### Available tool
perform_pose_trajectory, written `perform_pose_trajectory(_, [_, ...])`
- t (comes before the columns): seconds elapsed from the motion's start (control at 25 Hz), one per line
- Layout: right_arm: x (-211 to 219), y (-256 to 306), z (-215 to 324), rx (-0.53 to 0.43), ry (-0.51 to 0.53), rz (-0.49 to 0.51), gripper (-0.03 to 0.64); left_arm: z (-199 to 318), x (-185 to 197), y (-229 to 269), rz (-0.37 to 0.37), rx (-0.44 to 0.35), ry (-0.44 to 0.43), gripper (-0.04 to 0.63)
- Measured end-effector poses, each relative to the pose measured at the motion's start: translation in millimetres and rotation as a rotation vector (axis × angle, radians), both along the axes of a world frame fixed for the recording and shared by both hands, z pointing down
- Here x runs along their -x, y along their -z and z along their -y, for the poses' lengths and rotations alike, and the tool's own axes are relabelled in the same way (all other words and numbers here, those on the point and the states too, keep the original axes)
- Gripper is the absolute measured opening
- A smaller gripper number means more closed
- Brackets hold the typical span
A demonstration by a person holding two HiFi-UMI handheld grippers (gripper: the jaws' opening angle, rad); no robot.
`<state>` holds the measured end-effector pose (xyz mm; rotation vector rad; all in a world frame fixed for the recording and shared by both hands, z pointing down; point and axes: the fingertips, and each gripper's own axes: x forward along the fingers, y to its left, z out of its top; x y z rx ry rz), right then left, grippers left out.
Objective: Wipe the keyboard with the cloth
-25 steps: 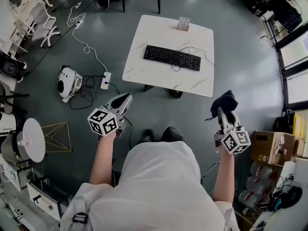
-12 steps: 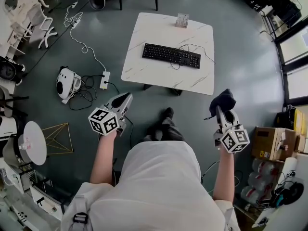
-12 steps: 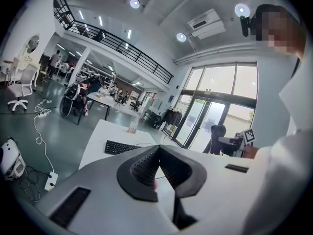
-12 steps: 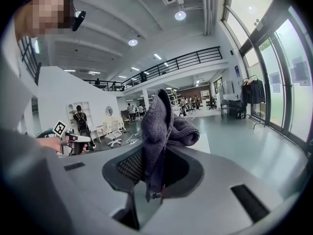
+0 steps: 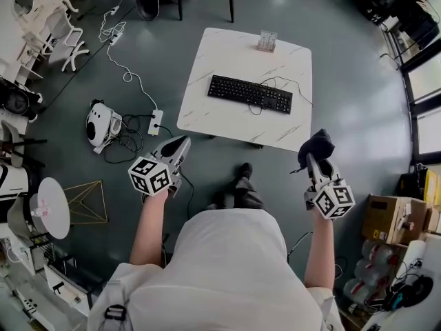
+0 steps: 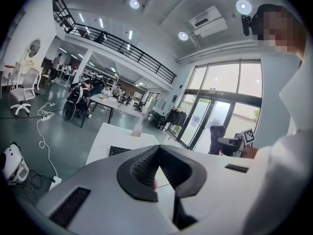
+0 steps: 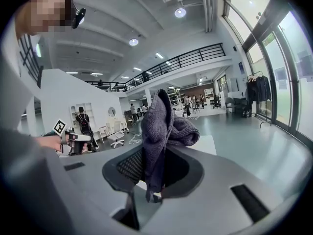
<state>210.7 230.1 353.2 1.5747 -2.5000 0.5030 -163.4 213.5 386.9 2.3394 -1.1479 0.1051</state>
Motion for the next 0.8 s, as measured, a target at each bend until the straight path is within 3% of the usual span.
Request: perform_pose_trajectory(0.8, [-30.0, -15.4, 131.4, 0.021, 0.064, 0.023, 0.097, 114.9, -47.0, 5.9, 0.053, -0.007, 0.023, 0.014])
